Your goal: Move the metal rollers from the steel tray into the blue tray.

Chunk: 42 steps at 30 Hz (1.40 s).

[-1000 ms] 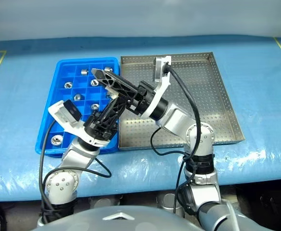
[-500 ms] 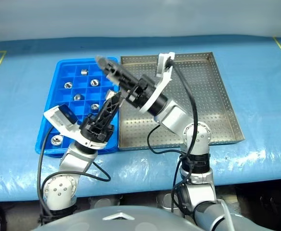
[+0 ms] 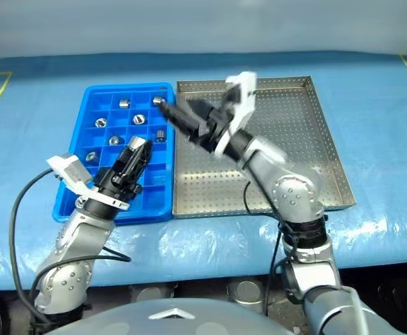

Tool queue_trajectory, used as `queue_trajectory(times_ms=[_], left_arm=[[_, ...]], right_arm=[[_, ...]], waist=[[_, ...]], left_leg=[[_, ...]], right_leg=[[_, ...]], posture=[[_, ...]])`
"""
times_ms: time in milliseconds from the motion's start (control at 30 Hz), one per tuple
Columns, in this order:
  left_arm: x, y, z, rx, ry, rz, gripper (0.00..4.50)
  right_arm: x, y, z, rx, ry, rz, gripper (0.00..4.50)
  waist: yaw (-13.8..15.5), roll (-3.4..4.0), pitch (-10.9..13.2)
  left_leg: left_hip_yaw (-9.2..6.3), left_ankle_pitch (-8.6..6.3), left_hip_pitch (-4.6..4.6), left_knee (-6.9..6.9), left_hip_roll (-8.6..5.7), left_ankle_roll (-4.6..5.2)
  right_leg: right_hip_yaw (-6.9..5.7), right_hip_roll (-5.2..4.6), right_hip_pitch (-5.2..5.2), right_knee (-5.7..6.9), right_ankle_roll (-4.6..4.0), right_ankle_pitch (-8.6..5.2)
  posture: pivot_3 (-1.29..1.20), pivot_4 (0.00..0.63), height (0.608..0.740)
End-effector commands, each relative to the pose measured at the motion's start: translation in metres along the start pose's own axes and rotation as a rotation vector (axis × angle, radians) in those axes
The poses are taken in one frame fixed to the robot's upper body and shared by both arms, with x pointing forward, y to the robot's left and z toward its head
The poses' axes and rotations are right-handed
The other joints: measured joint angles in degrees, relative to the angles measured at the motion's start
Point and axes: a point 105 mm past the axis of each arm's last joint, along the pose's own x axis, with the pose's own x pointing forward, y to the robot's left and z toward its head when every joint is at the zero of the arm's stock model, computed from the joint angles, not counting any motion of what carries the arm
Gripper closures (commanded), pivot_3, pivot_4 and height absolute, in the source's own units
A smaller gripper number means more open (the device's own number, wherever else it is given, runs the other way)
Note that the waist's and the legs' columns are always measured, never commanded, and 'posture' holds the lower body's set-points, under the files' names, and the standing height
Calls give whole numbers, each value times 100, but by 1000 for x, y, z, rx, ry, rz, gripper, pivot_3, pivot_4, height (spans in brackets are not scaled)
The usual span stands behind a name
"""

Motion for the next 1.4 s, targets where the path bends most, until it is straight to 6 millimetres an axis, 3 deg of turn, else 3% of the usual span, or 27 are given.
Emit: queue_trajectory(times_ms=[33, 400, 633, 867, 933, 1067, 1167, 1267, 1400], left_arm=[[1, 8, -13, 120, 87, 30, 2806], [2, 21, -44, 204, 311, 43, 2806], [2, 21, -46, 188, 352, 40, 2806], [5, 6, -38, 150, 328, -26, 478], [8, 3, -33, 151, 309, -45, 53], [16, -9, -17, 164, 252, -135, 53], [25, -23, -10, 204, 236, -257, 53], [29, -33, -16, 245, 279, -367, 53], [29, -48, -25, 228, 316, -474, 53]], right_arm=[[-7, 9, -4, -100, 16, 15, 0], [-38, -4, -3, -140, -1, -105, 0], [-46, -7, 0, -147, -20, -148, 0], [-52, -10, 0, -164, -11, -181, 0], [-55, -12, 0, -178, -1, -196, 0], [-64, -19, 0, -220, 38, -236, 0], [-83, -28, -1, -269, 100, -284, 0], [-103, -40, -4, -325, 197, -365, 0], [-126, -58, -7, -269, 302, -519, 0]], waist=[[10, -1, 1], [-68, -3, 2], [-124, -3, 2], [-87, -4, 1], [-58, -4, 1], [-75, -7, 2], [-118, -6, 2], [-187, -4, 1], [-348, -4, 1]], left_leg=[[1, 0, -1, 0, 0, 0], [0, 0, -12, 3, 0, 0], [1, 0, -12, 6, 0, 0], [0, 0, -12, 9, -3, -1], [0, 0, -14, 12, -7, -1], [0, 3, -23, 30, -11, -5], [1, 3, -21, 32, -10, -5], [2, 2, -19, 28, -7, -4], [7, 1, -19, 26, -6, -2]], right_leg=[[0, 0, -1, 0, 1, 0], [-2, -2, -7, -1, 1, 2], [-1, -2, -6, 0, 3, 3], [-1, -6, -3, -1, 3, 4], [-1, -10, -2, -1, 5, 5], [-3, -14, 0, -3, 18, 11], [-1, -11, 0, -1, 21, 13], [0, -7, 0, -1, 20, 13], [7, -5, -1, -1, 19, 13]], posture=[[36, 150, 740], [-29, 150, 740], [-46, 150, 740], [-53, 150, 740], [-61, 150, 740], [-75, 150, 740], [-75, 150, 740], [-135, 150, 740], [-170, 150, 740]])
